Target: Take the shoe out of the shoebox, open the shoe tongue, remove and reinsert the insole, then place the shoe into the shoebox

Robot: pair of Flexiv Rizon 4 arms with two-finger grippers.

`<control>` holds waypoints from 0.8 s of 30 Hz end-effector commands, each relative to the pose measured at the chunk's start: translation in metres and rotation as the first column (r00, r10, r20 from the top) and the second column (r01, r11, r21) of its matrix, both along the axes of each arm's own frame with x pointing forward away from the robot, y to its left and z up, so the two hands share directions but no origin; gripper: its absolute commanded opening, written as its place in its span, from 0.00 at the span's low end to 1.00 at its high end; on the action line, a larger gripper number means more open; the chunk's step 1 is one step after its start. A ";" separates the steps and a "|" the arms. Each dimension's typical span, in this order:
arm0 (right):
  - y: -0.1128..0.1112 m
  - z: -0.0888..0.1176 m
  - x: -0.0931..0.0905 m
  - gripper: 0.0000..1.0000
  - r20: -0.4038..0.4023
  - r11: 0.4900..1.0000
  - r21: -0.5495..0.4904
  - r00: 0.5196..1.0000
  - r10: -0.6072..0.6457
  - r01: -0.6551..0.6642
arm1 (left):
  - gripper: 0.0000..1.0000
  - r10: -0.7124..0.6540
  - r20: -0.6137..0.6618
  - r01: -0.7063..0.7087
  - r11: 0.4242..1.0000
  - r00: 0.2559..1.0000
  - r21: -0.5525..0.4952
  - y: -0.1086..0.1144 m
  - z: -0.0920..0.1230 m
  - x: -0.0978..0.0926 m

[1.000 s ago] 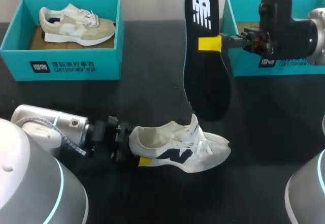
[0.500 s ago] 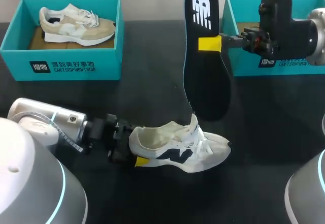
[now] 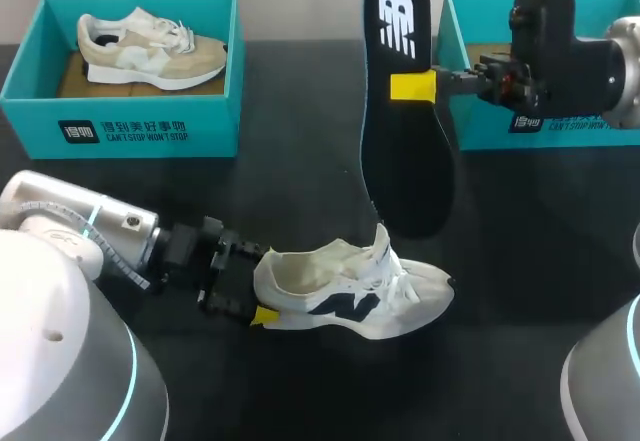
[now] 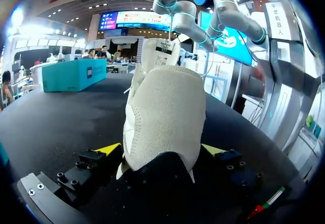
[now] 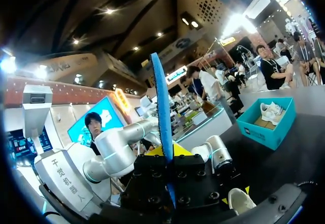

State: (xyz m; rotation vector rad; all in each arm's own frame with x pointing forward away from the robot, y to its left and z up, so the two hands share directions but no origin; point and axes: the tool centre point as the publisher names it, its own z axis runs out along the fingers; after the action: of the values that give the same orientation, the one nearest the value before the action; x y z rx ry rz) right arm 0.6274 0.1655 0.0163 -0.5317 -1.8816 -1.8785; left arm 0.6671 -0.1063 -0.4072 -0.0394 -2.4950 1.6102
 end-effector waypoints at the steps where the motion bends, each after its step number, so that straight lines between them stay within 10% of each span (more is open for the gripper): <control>1: 0.002 0.000 0.001 0.00 -0.002 1.000 -0.002 1.000 0.000 0.000 | 1.00 -0.006 -0.002 0.006 0.994 1.000 0.110 0.006 0.011 -0.001; 24: 0.002 0.000 0.001 0.00 -0.002 1.000 -0.002 1.000 0.000 0.000 | 1.00 -0.034 -0.072 0.066 0.863 0.997 0.501 0.046 -0.001 0.012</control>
State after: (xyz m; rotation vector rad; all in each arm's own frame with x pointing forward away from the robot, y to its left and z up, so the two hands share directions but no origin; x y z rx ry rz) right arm 0.6274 0.1654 0.0162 -0.5316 -1.8816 -1.8783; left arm 0.6749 -0.0592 -0.4137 0.0422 -2.7033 1.0450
